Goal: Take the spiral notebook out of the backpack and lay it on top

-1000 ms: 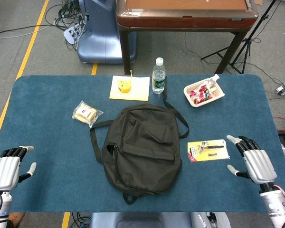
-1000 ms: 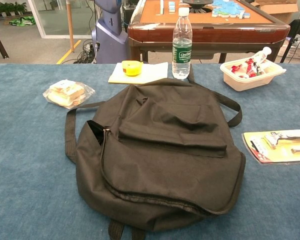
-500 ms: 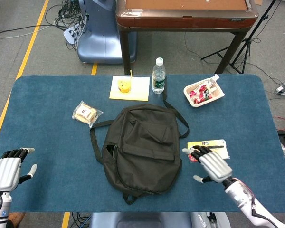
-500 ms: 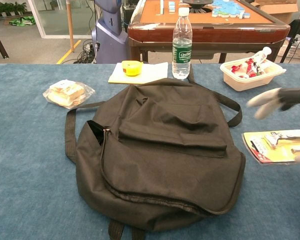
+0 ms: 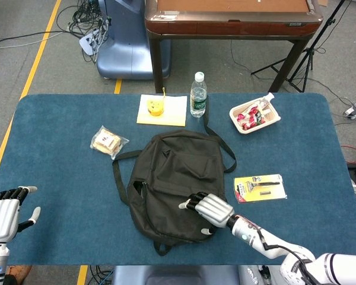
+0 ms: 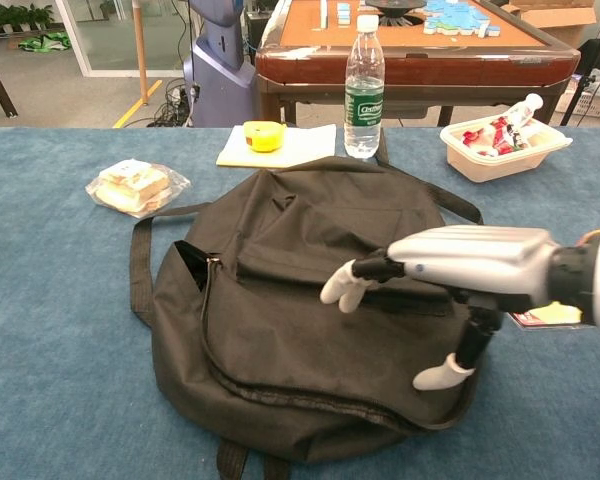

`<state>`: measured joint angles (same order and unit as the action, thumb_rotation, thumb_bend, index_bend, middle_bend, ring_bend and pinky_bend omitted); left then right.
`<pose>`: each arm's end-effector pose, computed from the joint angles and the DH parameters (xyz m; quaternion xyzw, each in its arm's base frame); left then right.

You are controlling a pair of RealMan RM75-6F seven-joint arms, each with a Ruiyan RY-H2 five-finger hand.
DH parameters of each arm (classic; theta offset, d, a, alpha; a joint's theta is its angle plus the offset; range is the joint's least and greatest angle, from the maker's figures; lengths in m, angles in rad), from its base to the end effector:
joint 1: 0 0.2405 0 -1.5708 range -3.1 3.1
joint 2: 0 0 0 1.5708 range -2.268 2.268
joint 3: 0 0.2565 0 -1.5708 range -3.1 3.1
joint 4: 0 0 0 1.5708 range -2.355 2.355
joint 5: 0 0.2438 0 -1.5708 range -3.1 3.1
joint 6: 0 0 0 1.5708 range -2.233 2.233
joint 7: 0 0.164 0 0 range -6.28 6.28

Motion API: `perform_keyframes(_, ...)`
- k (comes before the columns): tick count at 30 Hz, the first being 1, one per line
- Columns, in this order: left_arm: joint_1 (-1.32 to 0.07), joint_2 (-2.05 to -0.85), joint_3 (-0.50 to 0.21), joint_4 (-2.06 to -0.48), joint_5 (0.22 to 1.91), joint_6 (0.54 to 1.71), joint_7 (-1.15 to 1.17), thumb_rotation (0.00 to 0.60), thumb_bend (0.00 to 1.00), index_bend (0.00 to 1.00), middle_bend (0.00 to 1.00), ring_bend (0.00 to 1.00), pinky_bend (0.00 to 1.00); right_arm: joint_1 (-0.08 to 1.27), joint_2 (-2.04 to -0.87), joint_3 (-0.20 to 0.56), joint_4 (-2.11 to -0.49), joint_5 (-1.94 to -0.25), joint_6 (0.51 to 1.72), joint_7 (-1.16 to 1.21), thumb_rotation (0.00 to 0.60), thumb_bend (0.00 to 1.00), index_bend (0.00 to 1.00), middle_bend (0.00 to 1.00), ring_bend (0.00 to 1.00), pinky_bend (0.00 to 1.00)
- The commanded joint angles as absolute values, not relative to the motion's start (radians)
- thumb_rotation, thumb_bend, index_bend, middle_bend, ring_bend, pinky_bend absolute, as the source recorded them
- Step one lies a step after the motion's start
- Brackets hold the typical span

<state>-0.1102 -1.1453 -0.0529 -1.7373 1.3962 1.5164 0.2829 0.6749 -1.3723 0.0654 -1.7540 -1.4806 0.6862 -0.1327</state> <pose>-0.3010 0.2088 0.1175 -0.5923 -0.3598 -0.3426 0.6343 -0.1274 -0.2649 -0.0720 0.8499 -0.3782 0.3098 0.1967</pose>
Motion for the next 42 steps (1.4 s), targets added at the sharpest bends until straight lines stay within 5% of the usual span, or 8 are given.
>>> perform_keyframes(1, -0.11, -1.145, -0.054, -1.736, 1.396, 1.514, 0.281, 0.6, 0.29, 0.33, 0.34, 0.32, 0.28, 0.702, -1.414, 0.077, -1.715, -1.452, 0.671, -0.172, 0.6, 0.18, 0.2, 0.24, 0.12, 0.18)
perform_keyframes(5, -0.108, -1.146, -0.057, -1.732, 1.397, 1.514, 0.277, 0.6, 0.29, 0.33, 0.34, 0.32, 0.28, 0.729, -1.455, 0.085, -1.67, -1.401, 0.66, -0.224, 0.6, 0.21, 0.24, 0.24, 0.12, 0.18)
perform_keyframes(12, -0.109, -1.141, -0.062, -1.729, 1.402, 1.509, 0.269, 0.6, 0.29, 0.33, 0.34, 0.32, 0.28, 0.752, -1.476, 0.094, -1.649, -1.303, 0.664, -0.272, 0.6, 0.59, 0.5, 0.42, 0.15, 0.18)
perform_keyframes(16, -0.126, -1.131, -0.067, -1.724, 1.409, 1.486, 0.263, 0.6, 0.29, 0.33, 0.34, 0.32, 0.28, 0.756, -1.458, 0.103, -1.662, -1.273, 0.668, -0.24, 0.6, 0.63, 0.64, 0.52, 0.23, 0.18)
perform_keyframes(30, -0.299, -1.155, -0.112, -1.63, 1.589, 1.362, -0.01, 0.6, 0.29, 0.36, 0.35, 0.33, 0.28, 0.726, -1.484, 0.193, -1.616, -1.19, 0.868, -0.186, 0.6, 0.68, 0.65, 0.54, 0.28, 0.18)
perform_keyframes(35, -0.389, -1.198, -0.088, -1.56, 1.745, 1.348, -0.183, 0.6, 0.29, 0.43, 0.46, 0.41, 0.43, 0.722, -1.524, 0.215, -1.597, -1.128, 0.934, -0.241, 0.6, 0.71, 0.65, 0.54, 0.29, 0.18)
perform_keyframes(42, -0.522, -1.304, -0.058, -1.466, 1.887, 1.329, -0.38, 0.6, 0.29, 0.5, 0.56, 0.5, 0.51, 0.725, -1.557, 0.226, -1.603, -1.08, 0.977, -0.284, 0.6, 0.72, 0.65, 0.53, 0.29, 0.18)
